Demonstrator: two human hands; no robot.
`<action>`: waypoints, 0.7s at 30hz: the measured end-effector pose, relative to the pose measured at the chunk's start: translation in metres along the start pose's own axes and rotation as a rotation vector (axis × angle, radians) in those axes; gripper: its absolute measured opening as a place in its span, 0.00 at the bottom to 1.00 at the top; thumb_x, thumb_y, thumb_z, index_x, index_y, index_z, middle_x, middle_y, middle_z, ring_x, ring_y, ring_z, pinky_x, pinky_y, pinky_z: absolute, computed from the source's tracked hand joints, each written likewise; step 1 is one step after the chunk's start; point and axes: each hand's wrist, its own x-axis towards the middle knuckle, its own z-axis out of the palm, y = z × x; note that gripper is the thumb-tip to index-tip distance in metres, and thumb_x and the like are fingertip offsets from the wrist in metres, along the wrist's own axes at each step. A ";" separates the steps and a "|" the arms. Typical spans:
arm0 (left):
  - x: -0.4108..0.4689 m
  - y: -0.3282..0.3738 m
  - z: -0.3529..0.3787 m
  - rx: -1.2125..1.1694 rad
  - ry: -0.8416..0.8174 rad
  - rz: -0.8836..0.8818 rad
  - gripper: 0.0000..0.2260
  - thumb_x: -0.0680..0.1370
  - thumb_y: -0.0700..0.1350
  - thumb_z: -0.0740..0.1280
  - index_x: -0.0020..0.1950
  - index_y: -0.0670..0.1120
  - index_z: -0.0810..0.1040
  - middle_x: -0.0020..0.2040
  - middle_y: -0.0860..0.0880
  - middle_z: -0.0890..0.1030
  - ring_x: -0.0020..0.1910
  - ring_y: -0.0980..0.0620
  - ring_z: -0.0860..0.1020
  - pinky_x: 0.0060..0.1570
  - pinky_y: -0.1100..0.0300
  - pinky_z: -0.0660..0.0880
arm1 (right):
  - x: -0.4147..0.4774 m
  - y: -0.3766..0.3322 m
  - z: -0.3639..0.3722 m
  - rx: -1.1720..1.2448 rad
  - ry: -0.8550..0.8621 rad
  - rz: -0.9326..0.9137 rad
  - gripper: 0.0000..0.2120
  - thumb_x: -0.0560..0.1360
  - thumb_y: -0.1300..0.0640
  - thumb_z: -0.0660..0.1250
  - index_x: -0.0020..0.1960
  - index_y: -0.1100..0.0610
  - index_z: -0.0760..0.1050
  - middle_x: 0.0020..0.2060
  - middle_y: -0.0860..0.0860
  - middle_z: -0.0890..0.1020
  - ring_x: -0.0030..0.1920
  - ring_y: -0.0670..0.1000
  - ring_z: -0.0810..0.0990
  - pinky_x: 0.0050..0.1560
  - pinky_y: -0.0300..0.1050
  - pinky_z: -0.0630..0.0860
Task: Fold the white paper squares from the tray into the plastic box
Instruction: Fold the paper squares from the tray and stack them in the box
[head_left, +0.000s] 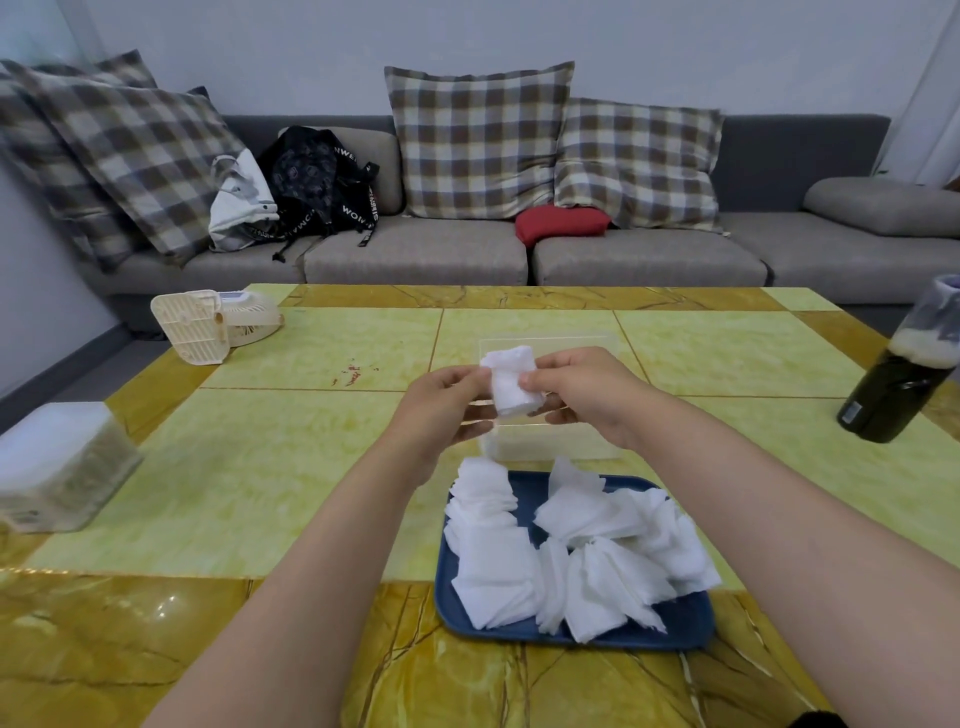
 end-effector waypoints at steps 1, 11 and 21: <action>0.006 -0.003 -0.002 0.060 0.079 0.028 0.09 0.81 0.46 0.67 0.58 0.44 0.80 0.48 0.47 0.84 0.43 0.50 0.83 0.49 0.54 0.83 | 0.005 0.001 0.001 -0.030 0.073 -0.002 0.04 0.76 0.61 0.71 0.50 0.57 0.83 0.46 0.54 0.86 0.39 0.51 0.84 0.45 0.48 0.82; 0.044 -0.044 -0.006 0.614 0.119 0.115 0.13 0.77 0.43 0.67 0.62 0.46 0.78 0.45 0.50 0.80 0.39 0.51 0.77 0.40 0.60 0.74 | 0.029 0.017 0.025 -0.979 0.219 -0.046 0.16 0.70 0.59 0.69 0.30 0.54 0.63 0.26 0.49 0.67 0.26 0.51 0.65 0.27 0.39 0.60; 0.047 -0.047 -0.007 0.713 0.125 0.181 0.15 0.80 0.42 0.64 0.67 0.45 0.77 0.56 0.48 0.82 0.48 0.53 0.77 0.44 0.66 0.70 | 0.050 0.018 0.049 -0.655 0.070 0.157 0.19 0.73 0.46 0.72 0.33 0.58 0.73 0.29 0.54 0.81 0.33 0.56 0.84 0.35 0.43 0.72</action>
